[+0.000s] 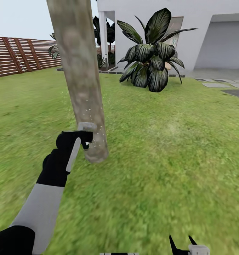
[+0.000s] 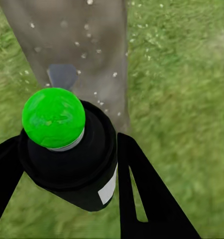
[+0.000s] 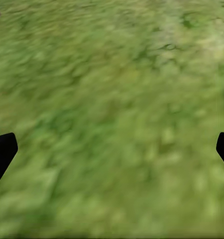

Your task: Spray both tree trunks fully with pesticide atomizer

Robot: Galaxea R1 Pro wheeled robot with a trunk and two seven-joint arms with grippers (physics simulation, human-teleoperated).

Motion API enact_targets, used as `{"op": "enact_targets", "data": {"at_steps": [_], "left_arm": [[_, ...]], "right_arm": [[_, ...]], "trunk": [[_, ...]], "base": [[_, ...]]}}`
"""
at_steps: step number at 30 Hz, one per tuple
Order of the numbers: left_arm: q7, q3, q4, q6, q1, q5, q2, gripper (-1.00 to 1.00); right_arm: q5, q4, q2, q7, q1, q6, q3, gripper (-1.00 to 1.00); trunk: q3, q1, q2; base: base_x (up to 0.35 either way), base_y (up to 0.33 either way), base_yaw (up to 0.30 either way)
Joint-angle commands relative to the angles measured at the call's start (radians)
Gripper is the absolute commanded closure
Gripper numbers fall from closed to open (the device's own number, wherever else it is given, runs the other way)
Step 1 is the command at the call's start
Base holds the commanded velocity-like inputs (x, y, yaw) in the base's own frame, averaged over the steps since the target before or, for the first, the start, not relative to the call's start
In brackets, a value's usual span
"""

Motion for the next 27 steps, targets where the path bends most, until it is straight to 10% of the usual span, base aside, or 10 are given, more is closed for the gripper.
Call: {"op": "enact_targets", "data": {"at_steps": [1,8,13,18,27], "left_arm": [[0.000,0.001,-0.006,0.000,-0.007,0.002,0.005,1.00],[0.001,0.109,-0.014,-0.001,-0.003,0.001,0.018,1.00],[0.016,0.111,0.002,-0.043,0.207,-0.012,0.018,1.00],[0.164,0.118,0.011,-0.231,0.342,-0.012,0.014,1.00],[0.188,0.111,0.202,-0.467,0.421,-0.013,0.007,1.00]], "right_arm": [[0.000,0.000,0.000,0.000,0.000,0.000,0.000,-1.00],[0.000,0.000,0.000,0.000,0.000,0.000,0.000,-1.00],[0.001,0.001,0.000,0.000,0.001,0.000,0.000,-1.00],[0.000,0.002,0.000,0.000,0.005,0.000,0.000,-1.00],[0.000,0.000,0.001,-0.001,0.005,-0.002,-0.001,-1.00]], "trunk": [[0.000,0.000,0.000],[0.000,0.000,0.000],[0.000,0.000,0.000],[0.000,0.000,0.000],[0.000,0.000,0.000]], "base": [[-0.007,0.000,0.000],[-0.001,0.000,0.000],[0.000,0.000,0.000],[0.000,-0.037,0.000],[0.021,-0.255,0.000]]}}
